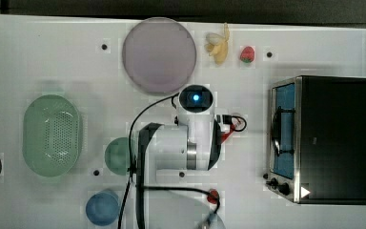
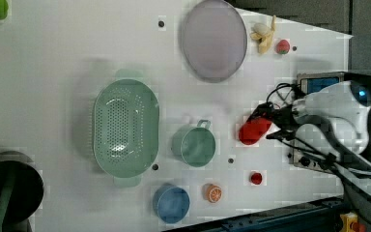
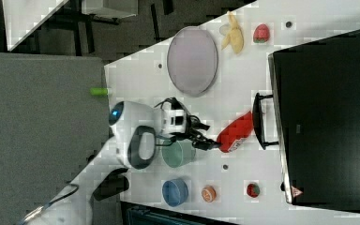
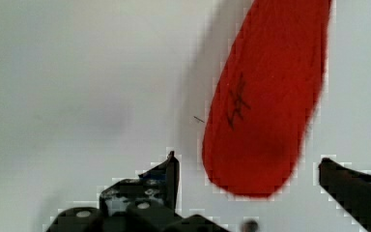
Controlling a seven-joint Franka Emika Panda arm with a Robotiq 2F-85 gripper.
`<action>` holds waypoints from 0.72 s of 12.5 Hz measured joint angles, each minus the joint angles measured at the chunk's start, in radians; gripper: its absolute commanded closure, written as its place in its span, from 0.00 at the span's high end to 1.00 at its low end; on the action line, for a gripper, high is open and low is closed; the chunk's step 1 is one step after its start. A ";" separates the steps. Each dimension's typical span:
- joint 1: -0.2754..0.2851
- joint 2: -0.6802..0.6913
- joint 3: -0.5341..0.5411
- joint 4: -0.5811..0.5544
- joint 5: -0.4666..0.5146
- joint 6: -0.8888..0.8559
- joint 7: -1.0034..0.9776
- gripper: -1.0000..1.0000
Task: Pick Ketchup from oven and place it on table.
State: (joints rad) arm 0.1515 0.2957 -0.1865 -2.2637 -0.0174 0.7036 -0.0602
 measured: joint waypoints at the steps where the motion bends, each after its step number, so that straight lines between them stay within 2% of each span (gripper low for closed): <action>1: -0.001 -0.055 -0.009 0.025 -0.008 -0.064 0.000 1.00; 6: -0.019 -0.309 -0.017 0.373 0.001 -0.321 0.001 1.00; 9: -0.019 -0.383 -0.023 0.555 0.002 -0.429 0.003 1.00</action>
State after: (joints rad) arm 0.1324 -0.0869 -0.2100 -1.7090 -0.0151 0.2744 -0.0574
